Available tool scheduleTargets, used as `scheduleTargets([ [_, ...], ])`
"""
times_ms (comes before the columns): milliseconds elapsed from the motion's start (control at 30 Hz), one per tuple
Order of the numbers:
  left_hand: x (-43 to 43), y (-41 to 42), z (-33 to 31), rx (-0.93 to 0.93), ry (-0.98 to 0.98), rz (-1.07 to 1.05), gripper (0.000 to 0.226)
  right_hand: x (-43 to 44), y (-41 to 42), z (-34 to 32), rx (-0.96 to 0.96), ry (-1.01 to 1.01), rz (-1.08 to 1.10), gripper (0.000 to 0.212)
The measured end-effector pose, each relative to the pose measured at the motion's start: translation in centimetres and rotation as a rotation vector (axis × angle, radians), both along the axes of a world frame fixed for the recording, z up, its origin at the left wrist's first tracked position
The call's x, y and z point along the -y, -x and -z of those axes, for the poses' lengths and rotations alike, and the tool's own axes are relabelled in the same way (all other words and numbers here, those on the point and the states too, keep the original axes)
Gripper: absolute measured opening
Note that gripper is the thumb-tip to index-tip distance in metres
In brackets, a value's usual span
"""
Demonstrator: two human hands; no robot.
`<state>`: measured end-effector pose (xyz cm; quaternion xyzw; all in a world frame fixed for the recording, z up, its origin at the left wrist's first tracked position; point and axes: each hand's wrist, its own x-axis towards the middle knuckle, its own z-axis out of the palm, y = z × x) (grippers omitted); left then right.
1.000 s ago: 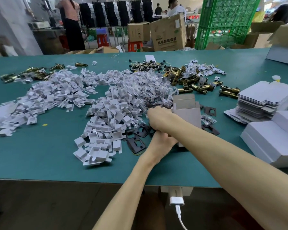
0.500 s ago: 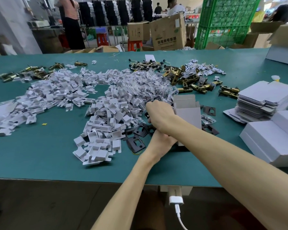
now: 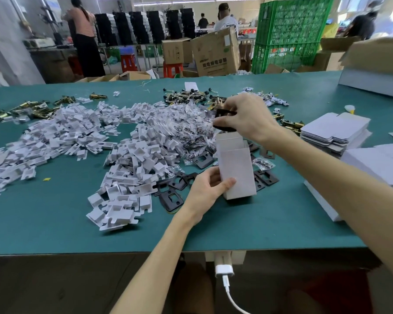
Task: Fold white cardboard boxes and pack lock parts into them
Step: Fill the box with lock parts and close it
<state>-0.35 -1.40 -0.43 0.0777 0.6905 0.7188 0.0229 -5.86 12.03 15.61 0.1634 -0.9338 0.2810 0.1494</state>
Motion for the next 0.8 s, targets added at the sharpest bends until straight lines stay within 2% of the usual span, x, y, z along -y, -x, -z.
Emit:
scheduleTargets([
  [67, 0.0, 0.0, 0.0, 0.004, -0.016, 0.005, 0.037, -1.4, 0.3, 0.2, 0.006, -0.020, 0.028, 0.034],
  [233, 0.0, 0.0, 0.1, 0.004, -0.045, 0.009, 0.034, -3.1, 0.2, 1.8, 0.081, 0.067, -0.006, 0.028],
  [400, 0.1, 0.0, 0.0, 0.002, -0.062, 0.021, 0.034, -3.4, 0.5, 1.6, 0.293, 0.186, -0.070, 0.019],
  [500, 0.1, -0.1, 0.0, -0.001, -0.072, 0.027, 0.032, -3.6, 0.3, 1.1, 0.365, 0.132, -0.134, 0.024],
  [600, 0.1, -0.2, 0.0, -0.006, -0.067, 0.030, 0.030, -3.3, 0.1, 1.0, 0.337, 0.065, -0.140, 0.038],
  [667, 0.0, -0.2, -0.1, -0.005, -0.061, 0.029, 0.030, -3.2, 0.1, 1.0, 0.258, 0.012, -0.102, 0.031],
  [800, 0.1, -0.2, -0.2, -0.006, -0.056, 0.031, 0.029, -2.9, 0.3, 1.4, 0.149, -0.041, -0.035, 0.028],
])
